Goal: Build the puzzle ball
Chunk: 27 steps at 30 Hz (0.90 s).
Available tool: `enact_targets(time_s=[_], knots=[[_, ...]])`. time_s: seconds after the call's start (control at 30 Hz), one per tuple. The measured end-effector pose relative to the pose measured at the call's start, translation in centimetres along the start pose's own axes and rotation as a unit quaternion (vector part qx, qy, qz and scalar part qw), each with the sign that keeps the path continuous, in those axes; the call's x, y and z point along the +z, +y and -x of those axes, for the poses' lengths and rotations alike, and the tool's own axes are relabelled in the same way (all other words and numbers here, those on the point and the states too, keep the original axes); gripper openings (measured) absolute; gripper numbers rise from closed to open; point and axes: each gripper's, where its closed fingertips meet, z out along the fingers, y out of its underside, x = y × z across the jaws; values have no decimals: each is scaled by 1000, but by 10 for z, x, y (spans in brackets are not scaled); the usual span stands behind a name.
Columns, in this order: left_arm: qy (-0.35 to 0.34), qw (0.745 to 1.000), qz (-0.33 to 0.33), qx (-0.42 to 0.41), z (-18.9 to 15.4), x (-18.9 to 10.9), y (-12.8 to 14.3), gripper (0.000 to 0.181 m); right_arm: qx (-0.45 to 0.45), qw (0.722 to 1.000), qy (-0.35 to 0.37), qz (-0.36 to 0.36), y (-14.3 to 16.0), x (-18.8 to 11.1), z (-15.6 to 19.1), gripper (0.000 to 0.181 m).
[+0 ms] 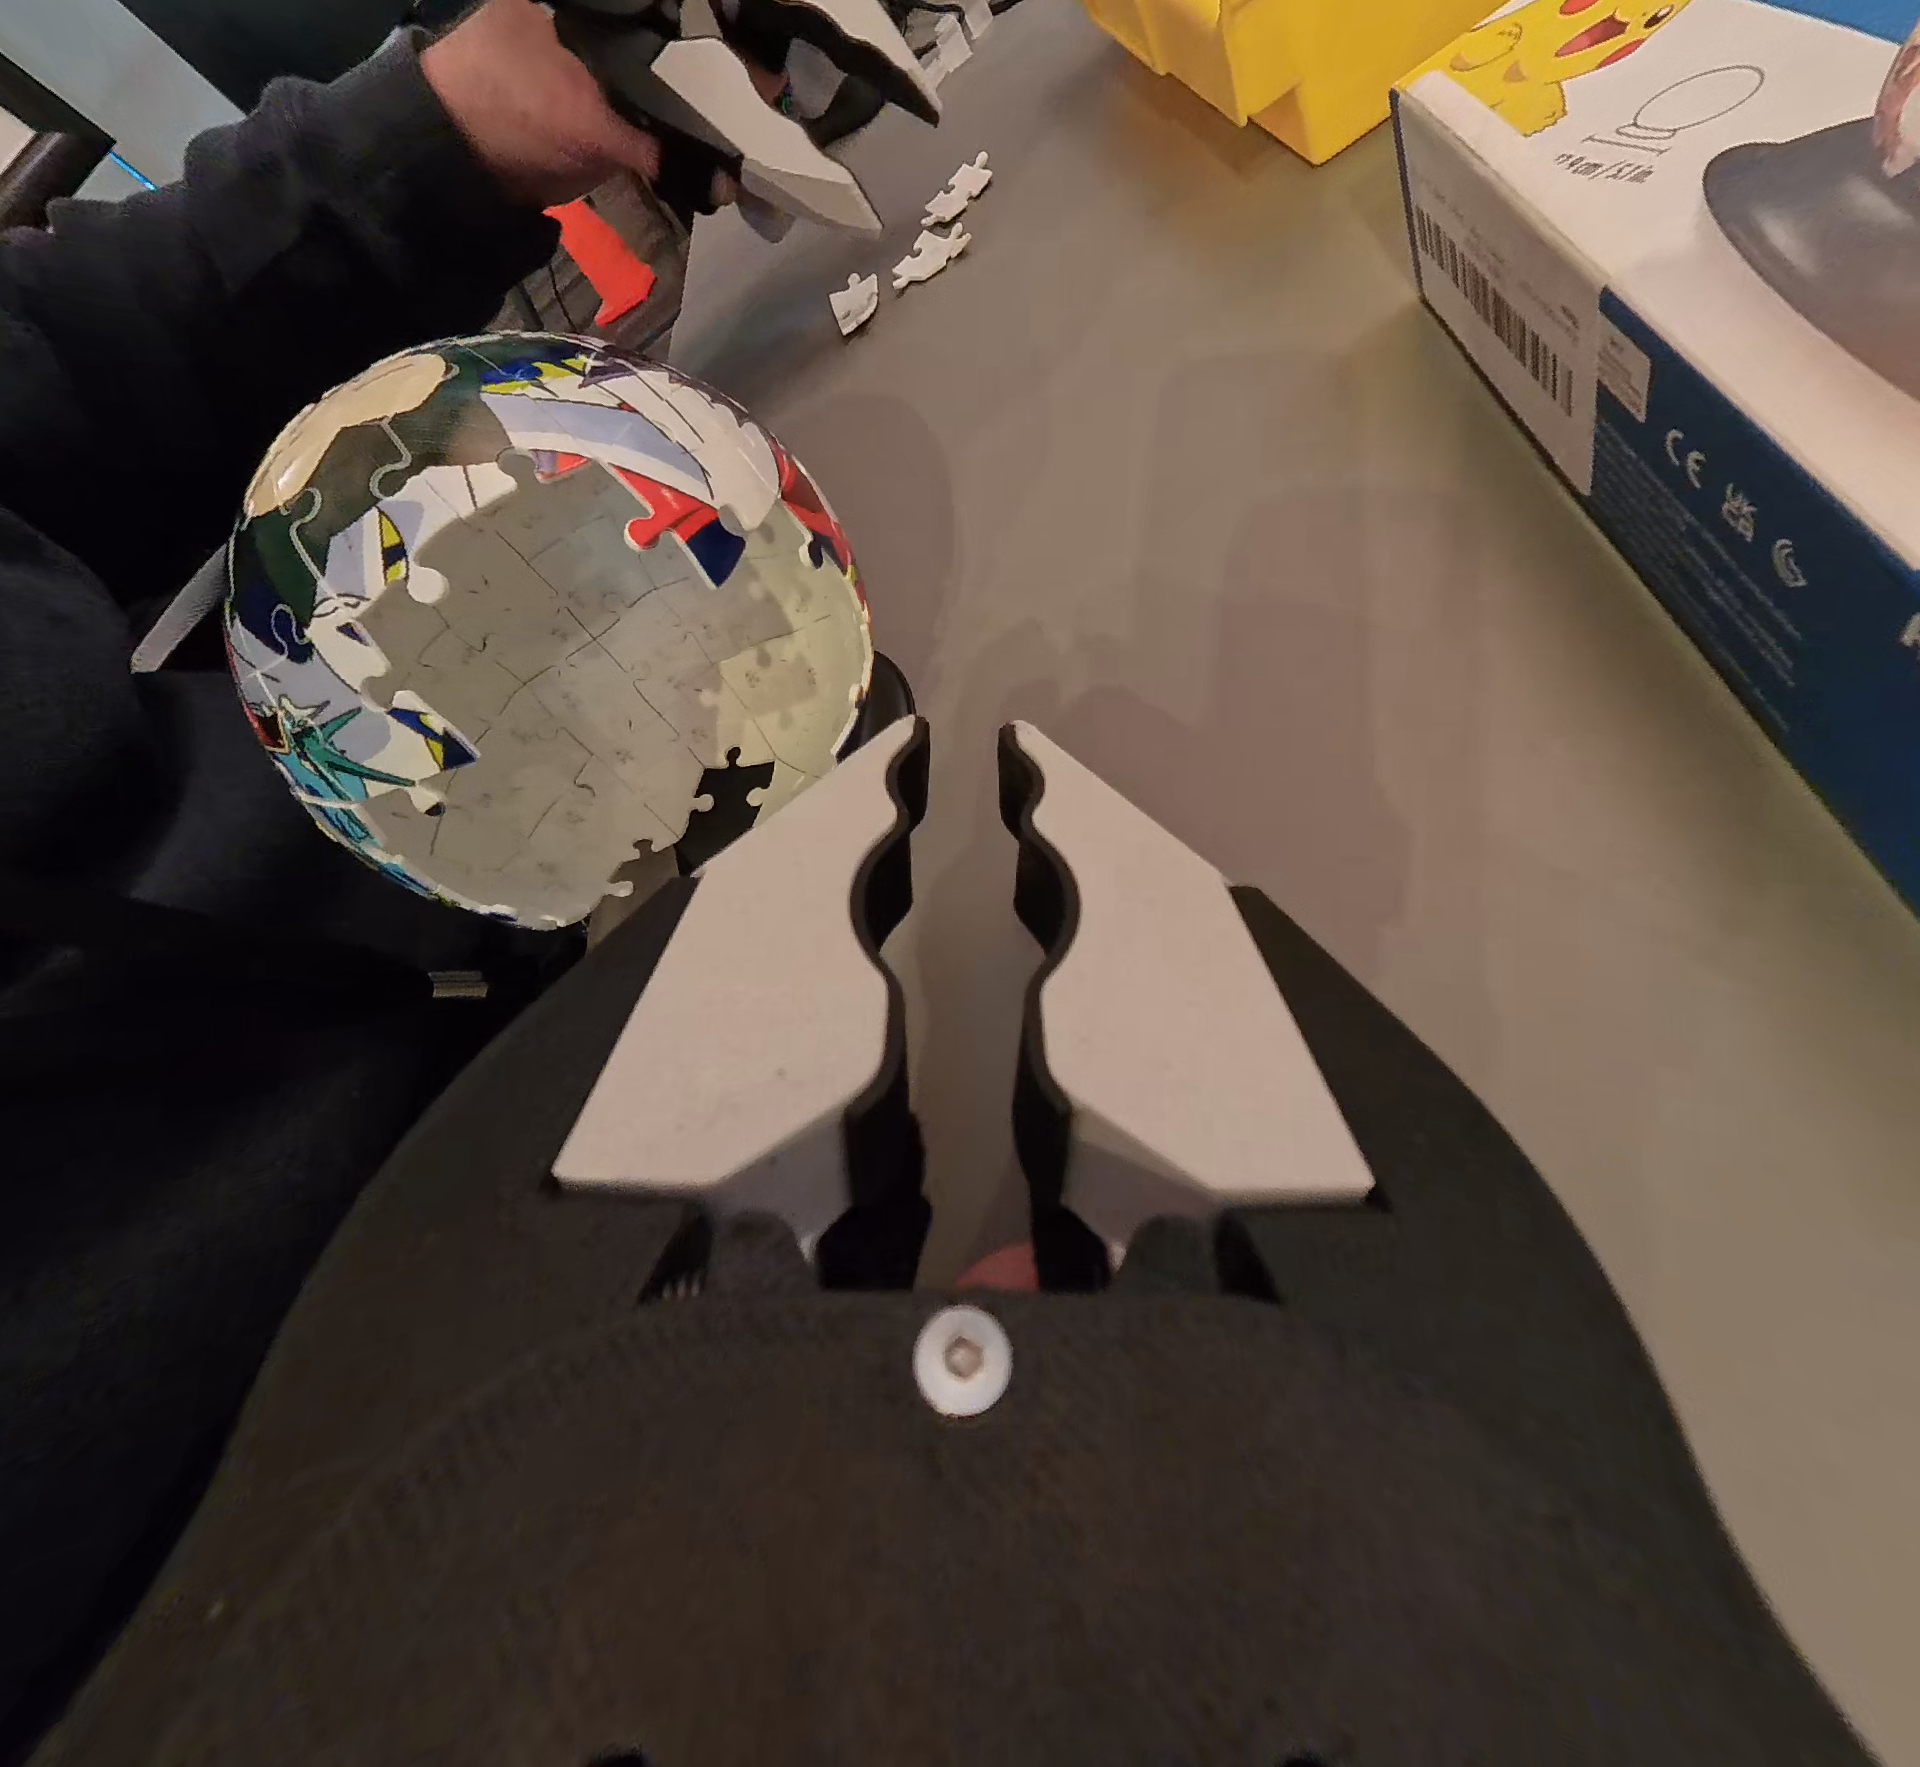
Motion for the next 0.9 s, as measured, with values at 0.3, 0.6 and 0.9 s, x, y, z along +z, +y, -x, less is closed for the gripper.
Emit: enact_targets(time_s=[0.3, 0.6, 0.9], knots=[[52, 998, 41, -21, 15, 21, 12, 43, 3, 1000, -4, -4, -1, -1, 0, 11], [62, 997, 40, -13, 14, 22, 10, 34, 4, 1000, -9, -12, -3, -3, 1, 11], [23, 999, -21, 9, 9, 6, -12, 3, 4, 1000, -14, -27, -6, -7, 2, 11]])
